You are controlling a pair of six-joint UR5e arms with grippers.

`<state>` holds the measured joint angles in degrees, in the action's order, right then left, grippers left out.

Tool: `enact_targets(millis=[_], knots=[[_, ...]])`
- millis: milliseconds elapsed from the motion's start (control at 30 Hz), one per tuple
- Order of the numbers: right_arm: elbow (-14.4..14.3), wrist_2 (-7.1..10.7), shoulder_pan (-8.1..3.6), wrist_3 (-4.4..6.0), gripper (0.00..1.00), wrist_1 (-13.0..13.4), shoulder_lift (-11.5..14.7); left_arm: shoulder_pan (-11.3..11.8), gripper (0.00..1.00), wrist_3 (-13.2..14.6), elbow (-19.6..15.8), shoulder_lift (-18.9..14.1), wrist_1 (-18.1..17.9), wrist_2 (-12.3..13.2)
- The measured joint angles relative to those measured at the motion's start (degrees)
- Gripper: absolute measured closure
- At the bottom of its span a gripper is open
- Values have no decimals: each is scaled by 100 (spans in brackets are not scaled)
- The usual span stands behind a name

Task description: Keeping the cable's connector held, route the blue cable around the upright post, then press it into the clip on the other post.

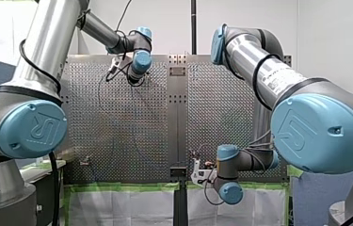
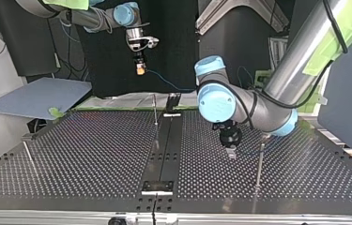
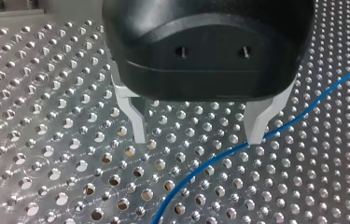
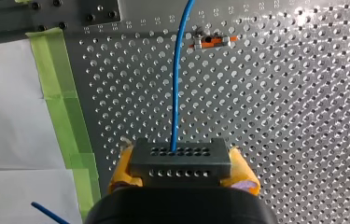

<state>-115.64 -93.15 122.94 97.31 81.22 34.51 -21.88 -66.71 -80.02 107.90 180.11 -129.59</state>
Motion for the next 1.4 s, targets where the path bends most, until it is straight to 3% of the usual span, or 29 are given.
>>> enact_targets(millis=[533,933,1167,1400], knots=[[10,16,7,-17,100,-18,0,75,0,361,59,75,-230,-293],[11,16,8,-24,100,-40,1,95,0,580,58,292,-470,-406],[11,16,14,-26,100,-38,0,90,0,777,58,590,-614,-551],[11,16,15,-25,100,-36,0,77,0,834,58,687,-699,-500]])
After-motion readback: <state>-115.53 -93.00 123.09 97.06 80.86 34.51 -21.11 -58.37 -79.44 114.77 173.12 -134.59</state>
